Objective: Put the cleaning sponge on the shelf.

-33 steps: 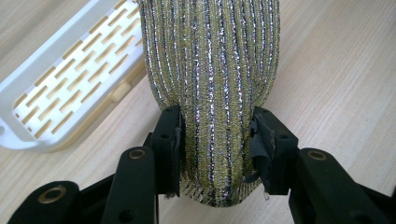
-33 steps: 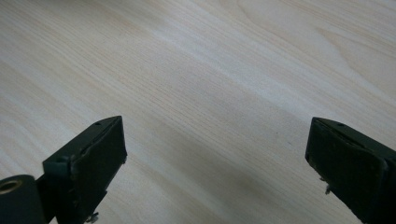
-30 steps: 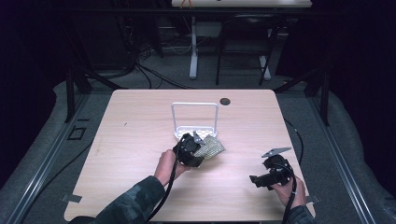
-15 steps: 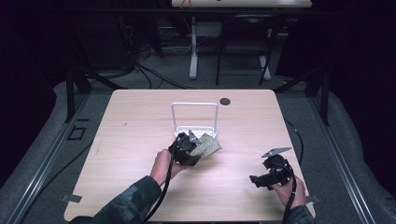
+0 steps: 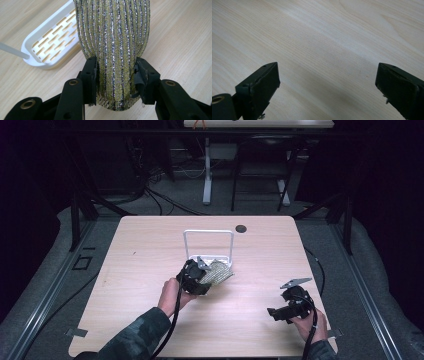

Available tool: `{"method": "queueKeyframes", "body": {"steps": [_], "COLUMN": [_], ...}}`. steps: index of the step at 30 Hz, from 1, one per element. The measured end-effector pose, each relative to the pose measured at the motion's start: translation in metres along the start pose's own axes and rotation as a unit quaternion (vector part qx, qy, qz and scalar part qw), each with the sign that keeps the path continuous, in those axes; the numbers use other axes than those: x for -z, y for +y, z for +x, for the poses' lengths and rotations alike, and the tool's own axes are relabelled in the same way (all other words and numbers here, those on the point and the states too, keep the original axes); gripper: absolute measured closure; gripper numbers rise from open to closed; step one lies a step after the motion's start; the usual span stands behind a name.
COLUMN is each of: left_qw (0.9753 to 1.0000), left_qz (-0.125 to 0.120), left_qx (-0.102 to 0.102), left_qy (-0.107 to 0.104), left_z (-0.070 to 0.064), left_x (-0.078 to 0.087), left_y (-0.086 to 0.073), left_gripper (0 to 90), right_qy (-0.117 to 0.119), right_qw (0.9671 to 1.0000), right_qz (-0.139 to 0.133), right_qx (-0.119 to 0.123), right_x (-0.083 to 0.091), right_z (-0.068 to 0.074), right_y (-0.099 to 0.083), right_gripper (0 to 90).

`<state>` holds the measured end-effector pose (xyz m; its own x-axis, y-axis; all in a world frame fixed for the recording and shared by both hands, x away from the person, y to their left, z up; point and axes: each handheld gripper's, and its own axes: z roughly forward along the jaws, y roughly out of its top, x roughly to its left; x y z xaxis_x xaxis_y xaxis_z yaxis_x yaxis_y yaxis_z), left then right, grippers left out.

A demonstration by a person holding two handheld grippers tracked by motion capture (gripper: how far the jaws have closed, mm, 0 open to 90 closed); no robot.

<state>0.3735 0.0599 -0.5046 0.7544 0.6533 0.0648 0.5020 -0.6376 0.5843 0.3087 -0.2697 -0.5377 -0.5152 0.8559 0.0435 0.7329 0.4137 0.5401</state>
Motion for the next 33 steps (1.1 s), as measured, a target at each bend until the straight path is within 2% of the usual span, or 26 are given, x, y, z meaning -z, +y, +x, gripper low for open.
{"method": "queueKeyframes", "body": {"steps": [10,21,33], "left_qw": [0.9999,0.9992,0.9983], "left_qz": [-0.002,-0.009,-0.017], "left_qx": [0.009,0.024,0.029], "left_qy": [0.010,0.032,0.047], "left_z": [0.008,0.019,0.022], "left_x": [0.001,0.001,-0.005], "left_y": [0.001,0.006,0.011], "left_gripper": [57.2,57.2,57.2], "right_qy": [0.000,0.000,0.003], "right_qw": [1.0000,1.0000,1.0000], "right_qz": [0.000,0.002,0.002], "right_qx": [0.000,0.001,0.000], "right_x": [0.000,0.000,0.000], "right_z": [0.000,0.000,0.000], "right_y": [0.000,0.000,0.000], "right_gripper": [5.0,5.2,5.4]}}
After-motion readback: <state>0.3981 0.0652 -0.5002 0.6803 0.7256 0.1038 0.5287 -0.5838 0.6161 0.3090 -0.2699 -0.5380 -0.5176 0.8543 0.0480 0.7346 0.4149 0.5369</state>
